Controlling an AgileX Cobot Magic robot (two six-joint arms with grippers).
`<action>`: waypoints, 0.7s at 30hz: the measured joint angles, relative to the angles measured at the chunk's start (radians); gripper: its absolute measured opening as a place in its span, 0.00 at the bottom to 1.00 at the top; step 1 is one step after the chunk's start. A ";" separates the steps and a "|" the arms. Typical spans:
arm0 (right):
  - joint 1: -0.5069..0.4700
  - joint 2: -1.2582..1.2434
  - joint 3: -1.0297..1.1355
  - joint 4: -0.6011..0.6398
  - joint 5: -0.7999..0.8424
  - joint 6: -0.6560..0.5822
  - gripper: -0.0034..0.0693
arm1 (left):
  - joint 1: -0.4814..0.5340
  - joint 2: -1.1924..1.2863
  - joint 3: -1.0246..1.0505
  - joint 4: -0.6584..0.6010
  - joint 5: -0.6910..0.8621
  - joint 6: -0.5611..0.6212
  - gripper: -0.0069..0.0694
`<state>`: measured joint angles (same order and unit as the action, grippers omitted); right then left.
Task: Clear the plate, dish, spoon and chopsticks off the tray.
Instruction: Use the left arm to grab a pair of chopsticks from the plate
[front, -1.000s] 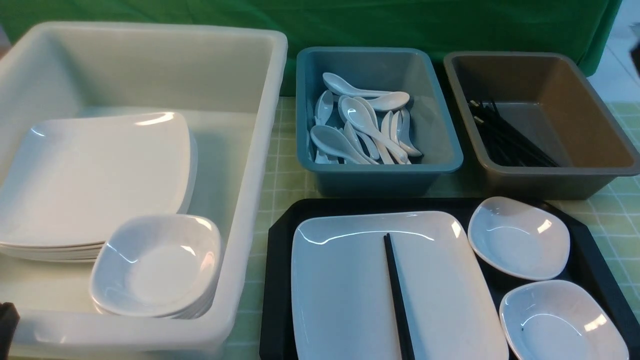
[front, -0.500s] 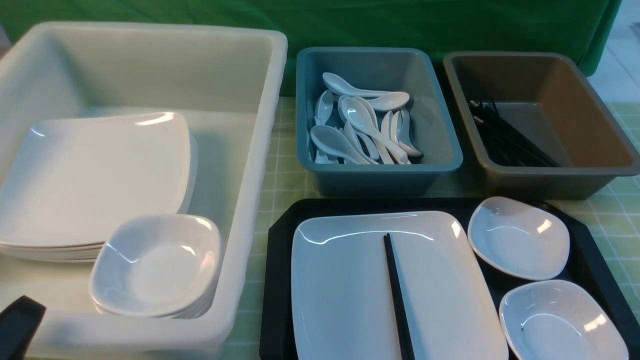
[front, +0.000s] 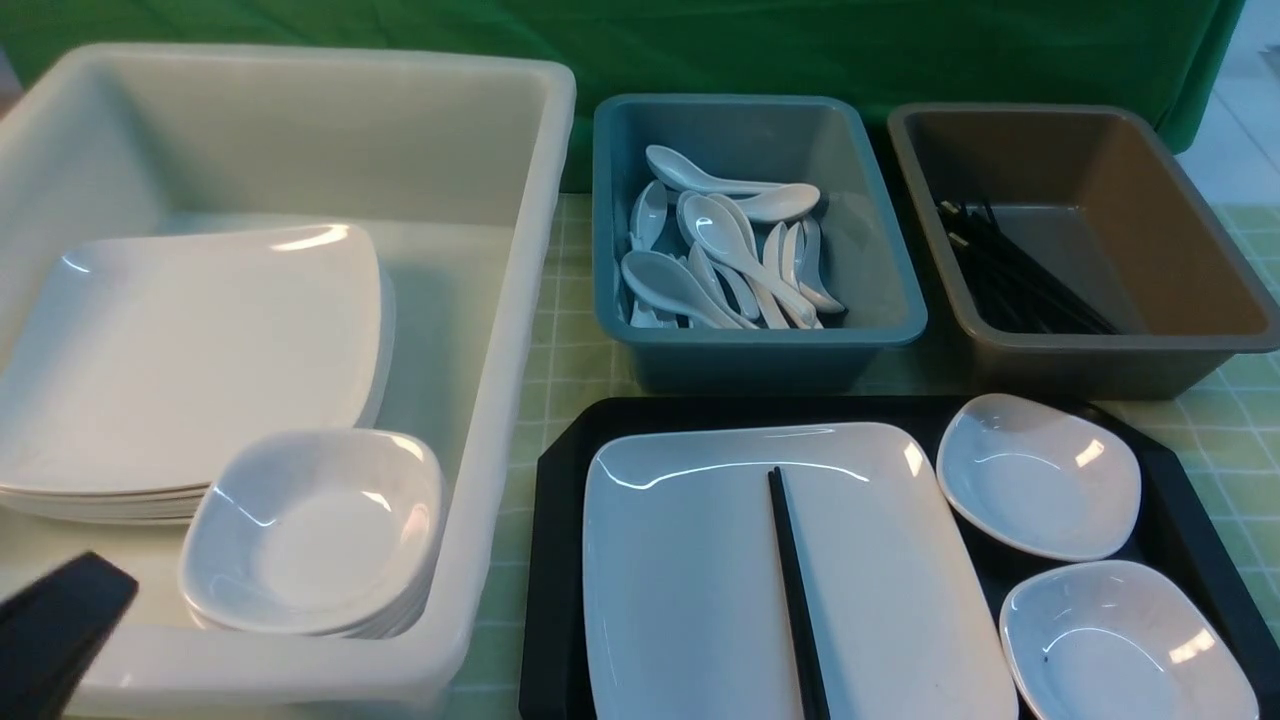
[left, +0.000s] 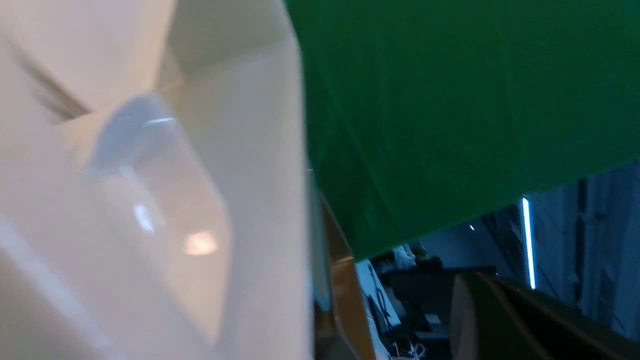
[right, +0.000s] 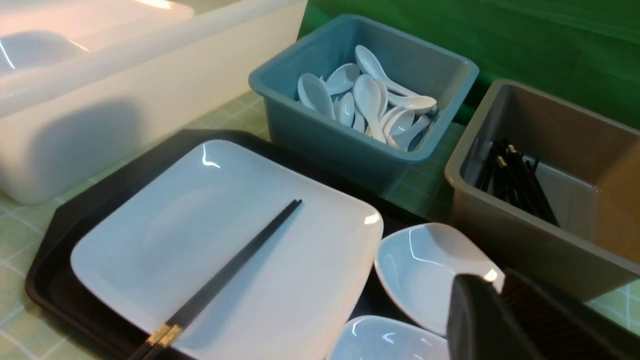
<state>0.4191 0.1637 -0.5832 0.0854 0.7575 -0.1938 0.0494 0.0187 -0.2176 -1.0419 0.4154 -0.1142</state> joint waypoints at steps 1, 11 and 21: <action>0.000 0.000 0.000 0.000 0.000 0.000 0.15 | 0.000 0.037 -0.070 0.056 0.044 -0.028 0.09; 0.000 0.078 0.000 -0.040 0.012 0.008 0.15 | 0.000 0.604 -0.559 0.464 0.574 -0.005 0.09; 0.000 0.111 0.000 -0.152 0.014 0.041 0.18 | -0.190 1.107 -0.756 0.265 0.668 0.071 0.09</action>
<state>0.4191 0.2749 -0.5832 -0.0671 0.7720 -0.1523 -0.1405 1.1261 -0.9738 -0.7770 1.0838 -0.0431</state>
